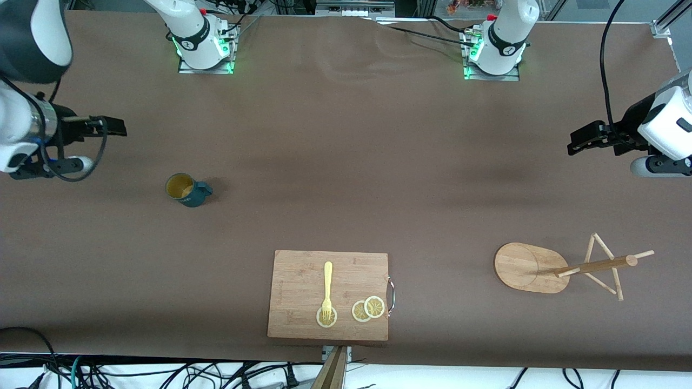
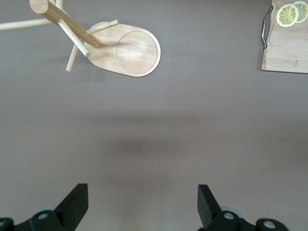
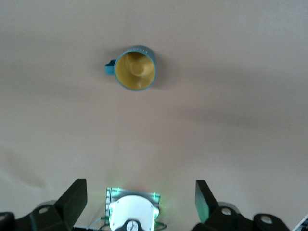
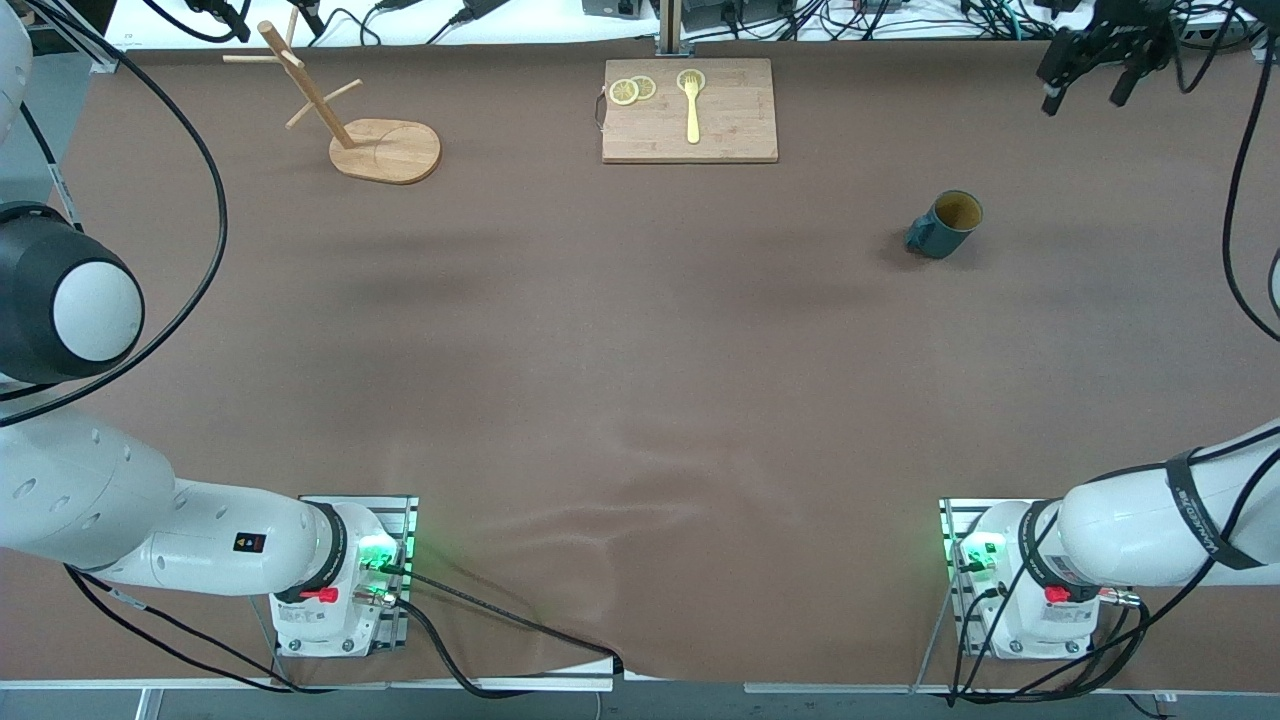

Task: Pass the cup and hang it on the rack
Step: 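Reach the right gripper down to the teal mug rim and grasp it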

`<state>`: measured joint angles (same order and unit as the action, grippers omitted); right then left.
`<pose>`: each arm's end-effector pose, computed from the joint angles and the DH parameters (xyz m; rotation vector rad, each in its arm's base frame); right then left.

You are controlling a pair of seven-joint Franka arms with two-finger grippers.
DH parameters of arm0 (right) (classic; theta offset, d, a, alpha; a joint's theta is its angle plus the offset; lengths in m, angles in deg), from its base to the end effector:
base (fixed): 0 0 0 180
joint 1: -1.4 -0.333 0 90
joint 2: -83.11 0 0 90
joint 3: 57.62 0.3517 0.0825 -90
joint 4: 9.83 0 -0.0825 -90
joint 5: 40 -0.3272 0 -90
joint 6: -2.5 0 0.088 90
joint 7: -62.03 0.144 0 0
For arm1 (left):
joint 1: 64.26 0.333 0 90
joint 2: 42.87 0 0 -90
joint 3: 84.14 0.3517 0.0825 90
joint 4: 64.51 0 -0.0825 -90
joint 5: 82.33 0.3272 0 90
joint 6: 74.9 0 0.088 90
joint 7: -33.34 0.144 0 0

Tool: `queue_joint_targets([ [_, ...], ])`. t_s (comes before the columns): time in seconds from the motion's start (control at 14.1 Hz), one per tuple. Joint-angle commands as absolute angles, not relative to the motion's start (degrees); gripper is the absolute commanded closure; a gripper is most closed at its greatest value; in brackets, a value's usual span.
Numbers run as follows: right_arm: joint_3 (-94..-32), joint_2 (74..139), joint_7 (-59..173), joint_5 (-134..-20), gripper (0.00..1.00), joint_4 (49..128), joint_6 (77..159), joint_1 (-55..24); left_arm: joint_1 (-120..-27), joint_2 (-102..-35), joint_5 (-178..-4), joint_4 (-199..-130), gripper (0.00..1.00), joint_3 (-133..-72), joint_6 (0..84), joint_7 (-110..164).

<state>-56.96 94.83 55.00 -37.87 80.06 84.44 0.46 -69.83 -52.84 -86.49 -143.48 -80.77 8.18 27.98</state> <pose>0.5237 0.0083 0.5105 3.0679 0.2335 -0.5353 0.5396 -0.0351 0.6018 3.0810 0.0766 -0.1633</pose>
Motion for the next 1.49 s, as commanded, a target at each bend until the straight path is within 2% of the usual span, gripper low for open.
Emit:
queue_joint_targets([
  [0.0, -56.74, 94.01, 56.23, -36.84, 0.01, 90.15, 97.27, -0.01, -70.06, -53.68, -87.95, -141.50, 0.00, -80.45, 7.71, 28.42],
  [0.21, -57.09, 92.96, 56.58, -36.92, 0.01, 101.39, 111.87, 0.08, -70.06, -53.76, -87.95, -141.50, 0.00, -80.45, 7.71, 28.42],
  [0.43, -58.23, 88.92, 56.58, -36.92, 0.01, 116.15, 128.74, 0.17, -70.06, -53.68, -87.95, -141.50, 0.00, -80.45, 7.71, 28.42],
  [0.57, -58.50, 89.17, 56.06, -36.92, 0.01, 119.97, 139.03, 0.08, -70.06, -53.76, -87.95, -141.50, 0.00, -80.45, 7.71, 28.42],
  [0.78, -59.02, 92.33, 56.14, -36.92, 0.02, 120.16, 146.44, 0.35, -70.06, -53.68, -87.95, -141.50, 0.00, -80.45, 7.71, 28.42],
  [1.07, -59.29, 94.17, 55.70, -37.19, 0.03, 122.09, 147.25, 0.43, -70.06, -53.68, -87.95, -141.50, 0.00, -80.45, 7.71, 28.42],
  [1.21, -59.29, 96.80, 55.70, -37.19, 0.15, 122.09, 151.01, 0.43, -70.06, -53.76, -87.95, -141.50, 0.00, -80.45, 7.71, 28.42],
  [1.35, -59.29, 97.78, 55.70, -37.19, 0.65, 121.65, 151.91, 0.43, -70.06, -53.68, -87.95, -141.50, 0.00, -80.45, 7.71, 28.42],
  [1.42, -59.29, 98.05, 55.97, -37.19, 0.85, 121.48, 151.91, 0.35, -69.97, -53.68, -87.86, -141.50, 0.00, -80.45, 7.71, 28.42],
])
